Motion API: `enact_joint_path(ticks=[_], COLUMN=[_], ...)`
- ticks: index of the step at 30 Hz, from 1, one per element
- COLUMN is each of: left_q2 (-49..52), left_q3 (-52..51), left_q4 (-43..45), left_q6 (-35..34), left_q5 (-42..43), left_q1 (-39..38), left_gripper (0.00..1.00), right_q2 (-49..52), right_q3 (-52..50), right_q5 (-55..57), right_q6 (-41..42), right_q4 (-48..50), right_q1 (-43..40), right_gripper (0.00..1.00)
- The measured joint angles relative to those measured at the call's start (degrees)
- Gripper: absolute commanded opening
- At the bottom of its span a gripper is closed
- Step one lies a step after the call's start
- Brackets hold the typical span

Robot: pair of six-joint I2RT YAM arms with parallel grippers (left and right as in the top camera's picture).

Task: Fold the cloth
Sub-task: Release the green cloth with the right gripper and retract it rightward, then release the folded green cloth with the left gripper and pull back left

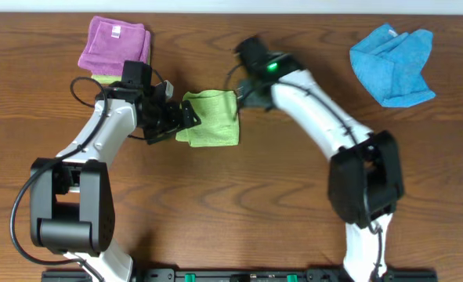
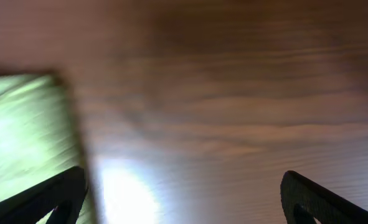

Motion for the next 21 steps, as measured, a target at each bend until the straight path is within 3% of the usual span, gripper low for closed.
enact_joint_path(ticks=[10,21], left_q2=[0.00,4.42], left_q3=[-0.09,-0.09], left_q4=[6.12,11.98], left_q6=[-8.02,-11.85], left_q5=[-8.13,-14.67], left_q1=[-6.78,-7.41], left_gripper=[0.96,0.97], right_q2=[-0.26,-0.92], right_q3=[0.00,0.00], right_q5=[-1.46,-1.99], right_q6=[-0.28,-2.34], right_q4=[-1.22,-1.40], right_q1=[-12.02,-12.83], right_gripper=[0.99,0.99])
